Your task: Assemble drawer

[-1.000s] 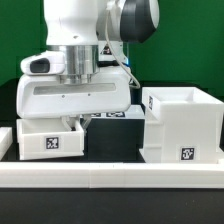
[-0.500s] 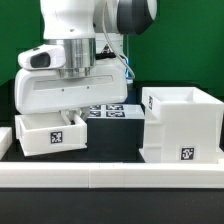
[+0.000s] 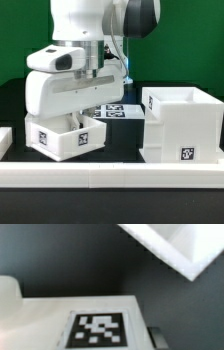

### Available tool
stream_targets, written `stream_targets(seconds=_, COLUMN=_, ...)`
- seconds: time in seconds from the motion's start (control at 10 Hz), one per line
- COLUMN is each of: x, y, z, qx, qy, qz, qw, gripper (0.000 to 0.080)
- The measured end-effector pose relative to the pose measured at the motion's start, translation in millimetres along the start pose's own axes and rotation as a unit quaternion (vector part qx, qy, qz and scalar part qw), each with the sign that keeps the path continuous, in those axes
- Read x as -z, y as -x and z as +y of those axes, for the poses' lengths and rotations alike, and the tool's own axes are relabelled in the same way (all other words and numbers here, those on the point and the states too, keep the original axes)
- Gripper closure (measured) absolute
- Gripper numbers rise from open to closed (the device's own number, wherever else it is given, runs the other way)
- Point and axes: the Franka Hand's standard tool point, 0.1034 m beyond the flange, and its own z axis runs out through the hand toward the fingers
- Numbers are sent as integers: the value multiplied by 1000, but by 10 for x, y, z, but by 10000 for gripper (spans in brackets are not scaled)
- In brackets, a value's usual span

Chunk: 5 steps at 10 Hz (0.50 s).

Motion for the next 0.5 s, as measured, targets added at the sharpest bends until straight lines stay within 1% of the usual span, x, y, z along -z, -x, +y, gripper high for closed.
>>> stream_targets(seconds=0.1, x=1, y=-15, z=-9, qx=33, qy=1, qz=-2, qw=999, gripper=758)
stream_targets(seconds=0.2, x=14, y=-2, z=11, qx=58, qy=5, qz=-2, qw=998, gripper=758)
stream_targets(seconds=0.5, x=-4, y=41, z=25, qx=139, qy=5, qz=-9, qw=990, gripper=758)
